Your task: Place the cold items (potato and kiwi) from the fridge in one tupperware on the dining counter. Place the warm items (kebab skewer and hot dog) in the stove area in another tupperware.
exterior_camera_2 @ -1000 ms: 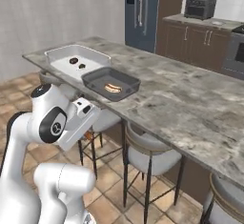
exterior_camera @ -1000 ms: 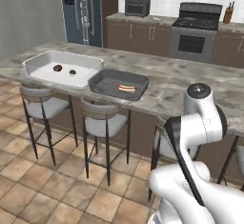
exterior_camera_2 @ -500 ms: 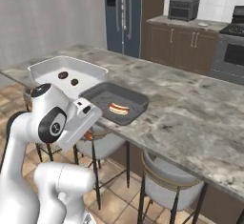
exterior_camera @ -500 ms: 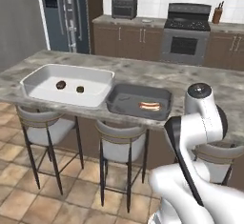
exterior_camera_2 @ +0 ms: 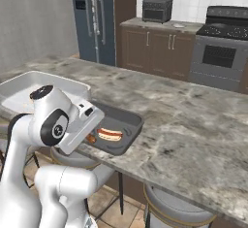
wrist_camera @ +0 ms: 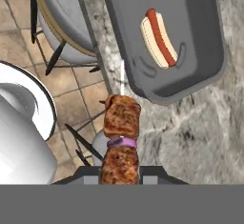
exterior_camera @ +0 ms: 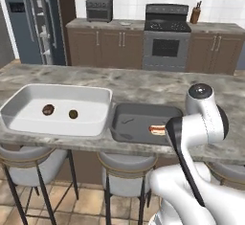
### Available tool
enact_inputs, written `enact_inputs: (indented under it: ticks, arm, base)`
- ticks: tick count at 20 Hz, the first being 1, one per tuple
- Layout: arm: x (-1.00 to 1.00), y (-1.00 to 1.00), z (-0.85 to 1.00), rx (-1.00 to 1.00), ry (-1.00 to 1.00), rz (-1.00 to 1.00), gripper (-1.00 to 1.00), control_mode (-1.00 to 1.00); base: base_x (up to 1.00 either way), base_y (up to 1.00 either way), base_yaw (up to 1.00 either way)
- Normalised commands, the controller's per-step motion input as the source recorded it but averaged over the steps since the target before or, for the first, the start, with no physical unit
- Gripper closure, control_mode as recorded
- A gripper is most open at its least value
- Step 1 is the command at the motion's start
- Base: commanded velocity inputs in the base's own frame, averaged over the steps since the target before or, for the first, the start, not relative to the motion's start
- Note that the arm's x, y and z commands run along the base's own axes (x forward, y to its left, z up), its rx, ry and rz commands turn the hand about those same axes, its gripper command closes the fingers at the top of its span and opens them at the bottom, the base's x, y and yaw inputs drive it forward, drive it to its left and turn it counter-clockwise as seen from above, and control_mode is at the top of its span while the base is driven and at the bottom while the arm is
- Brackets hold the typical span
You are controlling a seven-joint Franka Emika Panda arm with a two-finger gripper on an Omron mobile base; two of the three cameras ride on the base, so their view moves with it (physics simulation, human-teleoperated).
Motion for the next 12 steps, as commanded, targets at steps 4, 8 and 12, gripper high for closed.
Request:
enact_inputs:
  ticks: [4,8,12]
  arm:
    - [0.0,0.0,0.04,0.01,-0.05,-0.03,1.0,-1.0]
    - [0.09,-0.1,0.28,0.19,-0.23,0.15,1.0,-1.0]
    - [0.35,-0.03,0.6,0.21,0.03,0.46,1.0,-1.0]
  base:
    - [0.16,0.16,-0.19]
    - [0.0,0.0,0.0]
    - [0.0,0.0,0.0]
